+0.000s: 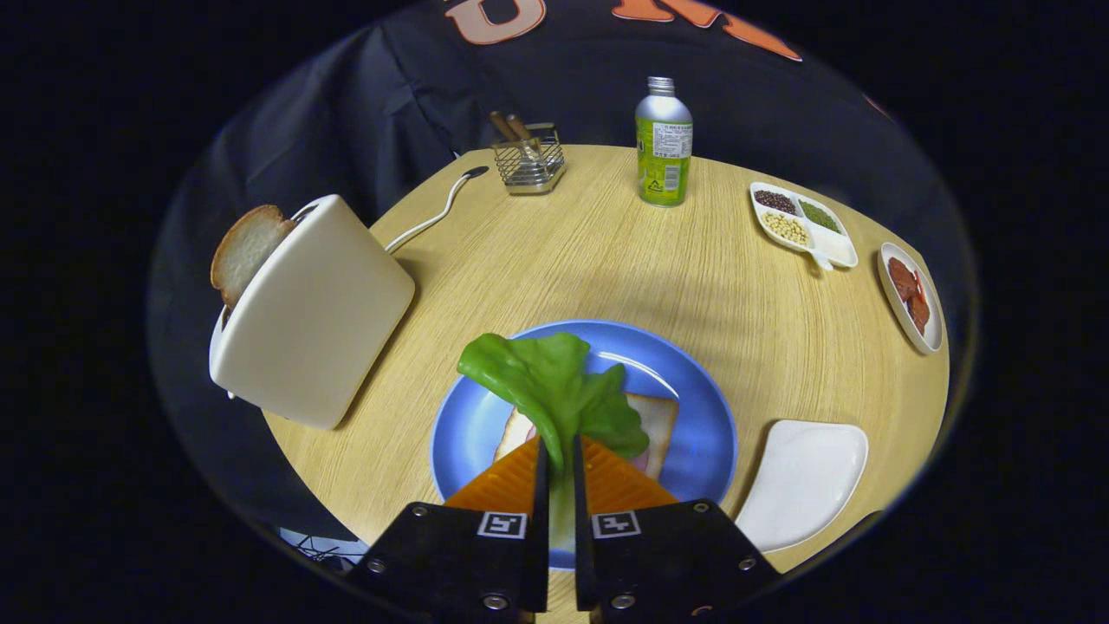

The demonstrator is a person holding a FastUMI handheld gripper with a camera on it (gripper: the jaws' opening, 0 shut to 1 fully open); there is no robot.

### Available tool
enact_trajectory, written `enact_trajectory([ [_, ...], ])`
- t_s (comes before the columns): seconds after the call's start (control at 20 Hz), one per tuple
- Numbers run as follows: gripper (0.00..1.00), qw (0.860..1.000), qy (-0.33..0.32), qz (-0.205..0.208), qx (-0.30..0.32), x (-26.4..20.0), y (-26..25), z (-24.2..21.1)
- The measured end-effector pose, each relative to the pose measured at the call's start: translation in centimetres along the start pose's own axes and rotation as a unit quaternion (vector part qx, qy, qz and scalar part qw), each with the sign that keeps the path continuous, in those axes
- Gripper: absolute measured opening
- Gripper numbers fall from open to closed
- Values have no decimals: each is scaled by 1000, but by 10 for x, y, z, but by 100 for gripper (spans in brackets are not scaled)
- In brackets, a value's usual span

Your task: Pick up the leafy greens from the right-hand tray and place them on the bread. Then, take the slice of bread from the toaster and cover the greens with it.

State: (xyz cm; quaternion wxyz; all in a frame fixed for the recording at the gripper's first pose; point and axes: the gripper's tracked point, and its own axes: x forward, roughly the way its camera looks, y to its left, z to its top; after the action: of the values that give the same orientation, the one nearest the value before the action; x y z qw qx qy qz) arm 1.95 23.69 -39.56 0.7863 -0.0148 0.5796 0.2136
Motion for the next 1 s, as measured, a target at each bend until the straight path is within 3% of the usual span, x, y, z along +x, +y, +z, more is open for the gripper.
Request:
enact_trajectory([
  [0.3, 15, 997, -2, -62, -41, 3, -7, 5],
  [0.6, 27, 997, 16, -64, -49, -1, 4, 0],
  [0.75, 41, 996, 4, -83, -46, -9, -3, 9],
  [1.0, 42, 997, -17, -66, -23, -33, 9, 24],
])
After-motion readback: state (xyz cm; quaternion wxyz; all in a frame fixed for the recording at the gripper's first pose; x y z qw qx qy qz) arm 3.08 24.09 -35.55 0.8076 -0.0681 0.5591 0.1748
